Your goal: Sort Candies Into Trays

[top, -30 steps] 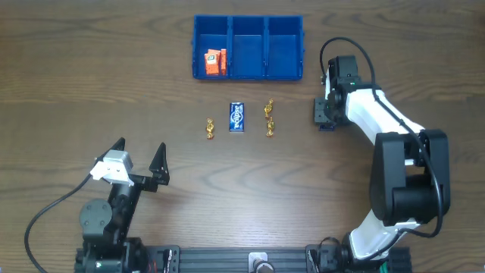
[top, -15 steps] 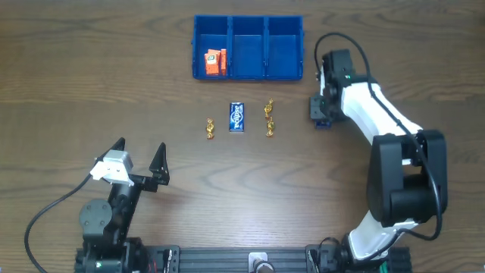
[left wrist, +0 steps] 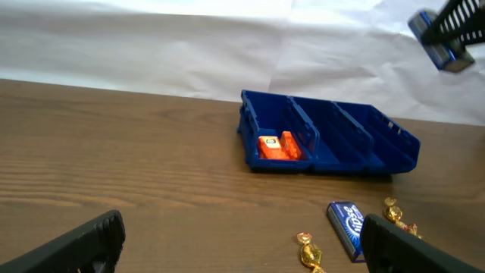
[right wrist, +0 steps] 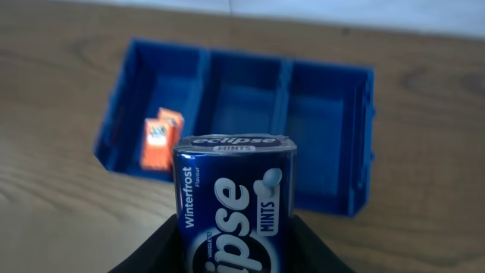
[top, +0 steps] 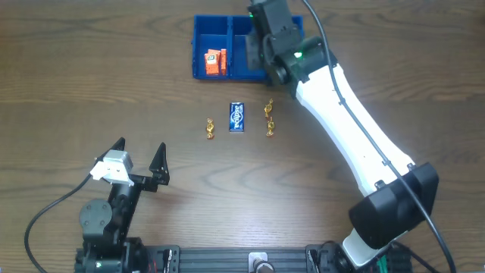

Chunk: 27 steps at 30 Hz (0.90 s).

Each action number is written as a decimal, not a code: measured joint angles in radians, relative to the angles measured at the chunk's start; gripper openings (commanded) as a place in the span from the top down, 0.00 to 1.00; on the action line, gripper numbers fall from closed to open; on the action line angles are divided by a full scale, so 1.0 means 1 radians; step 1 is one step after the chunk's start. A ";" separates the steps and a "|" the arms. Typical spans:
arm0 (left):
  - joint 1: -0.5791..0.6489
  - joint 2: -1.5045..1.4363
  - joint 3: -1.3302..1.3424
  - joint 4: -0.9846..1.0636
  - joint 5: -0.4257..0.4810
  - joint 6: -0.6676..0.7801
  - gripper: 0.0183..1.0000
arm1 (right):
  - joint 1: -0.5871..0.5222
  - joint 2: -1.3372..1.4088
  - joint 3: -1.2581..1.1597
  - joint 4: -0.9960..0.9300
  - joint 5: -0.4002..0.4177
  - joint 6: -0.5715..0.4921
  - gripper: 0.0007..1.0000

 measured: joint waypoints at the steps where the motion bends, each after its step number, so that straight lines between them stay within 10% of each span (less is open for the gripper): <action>1: 0.000 0.000 0.000 0.000 0.000 0.000 0.00 | 0.010 0.011 0.023 0.006 0.022 0.017 0.78; 27: 0.000 0.000 0.000 0.000 0.000 0.000 0.00 | 0.029 0.396 0.215 0.088 0.113 0.089 0.78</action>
